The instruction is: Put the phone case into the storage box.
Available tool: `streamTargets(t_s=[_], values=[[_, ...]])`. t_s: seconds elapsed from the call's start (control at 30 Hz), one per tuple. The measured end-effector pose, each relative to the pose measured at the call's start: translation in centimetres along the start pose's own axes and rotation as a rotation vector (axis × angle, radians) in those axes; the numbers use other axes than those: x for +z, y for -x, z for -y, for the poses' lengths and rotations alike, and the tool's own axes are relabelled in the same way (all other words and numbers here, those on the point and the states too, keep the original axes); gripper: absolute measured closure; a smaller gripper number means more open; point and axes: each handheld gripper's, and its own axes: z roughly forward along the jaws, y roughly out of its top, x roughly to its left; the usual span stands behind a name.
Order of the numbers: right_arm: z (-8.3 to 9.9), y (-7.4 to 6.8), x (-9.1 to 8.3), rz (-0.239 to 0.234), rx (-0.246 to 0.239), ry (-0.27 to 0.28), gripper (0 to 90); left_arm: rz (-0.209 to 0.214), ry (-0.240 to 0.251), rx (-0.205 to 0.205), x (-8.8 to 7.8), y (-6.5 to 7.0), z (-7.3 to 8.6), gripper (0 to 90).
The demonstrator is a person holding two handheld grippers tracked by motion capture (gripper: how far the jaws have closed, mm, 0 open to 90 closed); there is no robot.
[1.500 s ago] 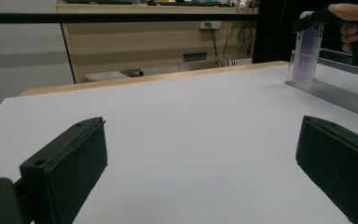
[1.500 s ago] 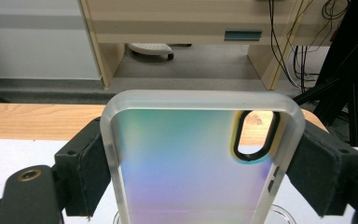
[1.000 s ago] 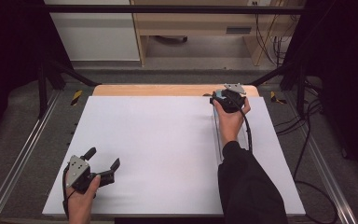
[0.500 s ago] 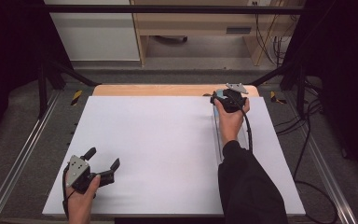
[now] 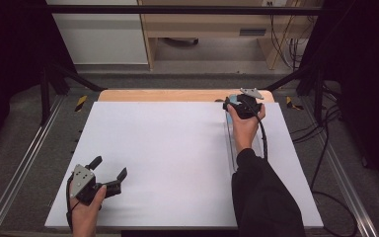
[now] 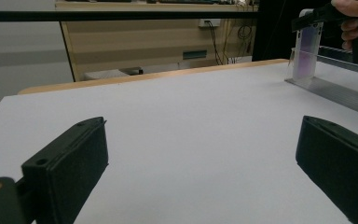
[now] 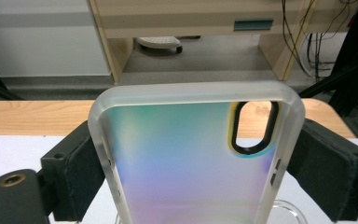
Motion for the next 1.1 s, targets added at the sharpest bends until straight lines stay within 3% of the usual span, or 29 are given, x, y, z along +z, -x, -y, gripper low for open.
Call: streamTargets(t_s=[1.1], values=[[-0.43,-0.08,-0.8,0.002,-0.016,0.038,7.9,-0.001,0.002,0.001,-0.05,-0.05,-0.03,1.8]])
